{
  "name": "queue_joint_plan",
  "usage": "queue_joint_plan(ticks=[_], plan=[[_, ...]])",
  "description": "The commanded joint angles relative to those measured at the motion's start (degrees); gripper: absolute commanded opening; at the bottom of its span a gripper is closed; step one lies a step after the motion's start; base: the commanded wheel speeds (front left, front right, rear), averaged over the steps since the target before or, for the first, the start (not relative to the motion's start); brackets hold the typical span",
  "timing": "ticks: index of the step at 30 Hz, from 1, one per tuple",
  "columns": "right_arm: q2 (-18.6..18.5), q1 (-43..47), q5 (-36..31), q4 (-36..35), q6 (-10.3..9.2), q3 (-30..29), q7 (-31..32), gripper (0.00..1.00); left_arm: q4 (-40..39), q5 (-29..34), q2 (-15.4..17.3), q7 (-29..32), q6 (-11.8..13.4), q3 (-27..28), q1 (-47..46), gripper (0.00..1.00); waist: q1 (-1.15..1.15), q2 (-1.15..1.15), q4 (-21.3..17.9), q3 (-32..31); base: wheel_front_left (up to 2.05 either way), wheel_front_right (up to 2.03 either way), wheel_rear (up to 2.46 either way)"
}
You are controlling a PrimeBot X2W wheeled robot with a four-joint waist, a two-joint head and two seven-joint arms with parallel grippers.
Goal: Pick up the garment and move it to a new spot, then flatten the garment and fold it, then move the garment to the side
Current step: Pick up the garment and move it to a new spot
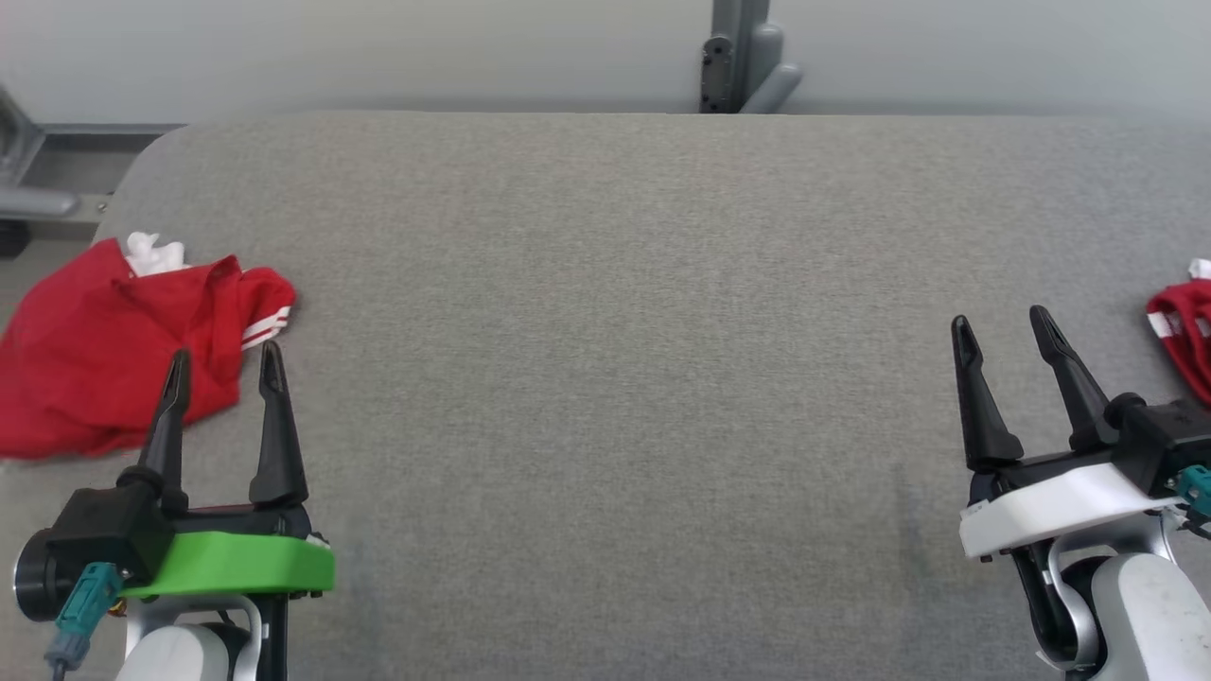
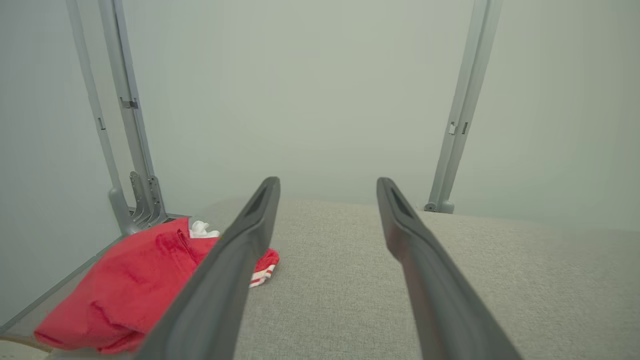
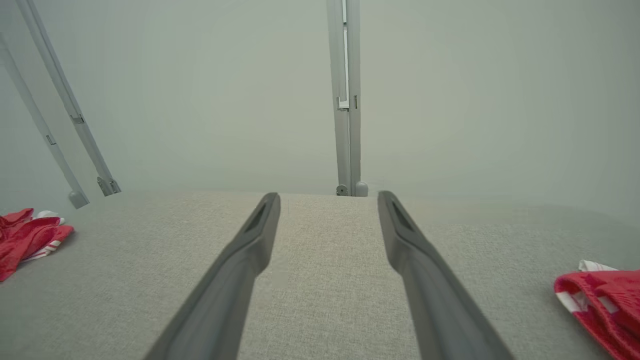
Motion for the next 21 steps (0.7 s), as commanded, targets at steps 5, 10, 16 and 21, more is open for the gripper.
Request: queue_joint_plan(ticks=[5, 10, 16, 21], plan=[[-0.07, -0.36, -0.12, -1.28, -0.04, 1.17, 1.42, 1.0, 1.07, -1.16, -0.7, -1.1, -0.37, 0.99, -0.18, 1.0, 0.0, 0.0, 11.36, 0.06, 0.0, 0.0, 0.0], [-0.12, -0.39, 0.14, -1.47, -0.04, 1.64, 1.9, 1.0, 1.45, -1.28, -0.76, -1.37, -0.88, 1.16, 0.51, 1.0, 0.0, 0.0, 14.69, -0.22, 0.0, 0.0, 0.0], [-0.16, -0.63, 0.3, -1.49, -0.03, 1.84, 2.36, 1.0, 2.03, -1.15, -0.13, -1.64, -2.34, 1.0, 0.21, 1.0, 0.0, 0.0, 17.07, -0.32, 0.0, 0.0, 0.0], [-0.18, 0.03, 0.55, -1.43, -0.04, 1.69, 2.52, 1.0, 2.65, -0.74, 0.04, -1.8, -2.87, 1.07, -0.55, 1.0, 0.0, 0.0, 17.71, -0.44, 0.0, 0.0, 0.0]])
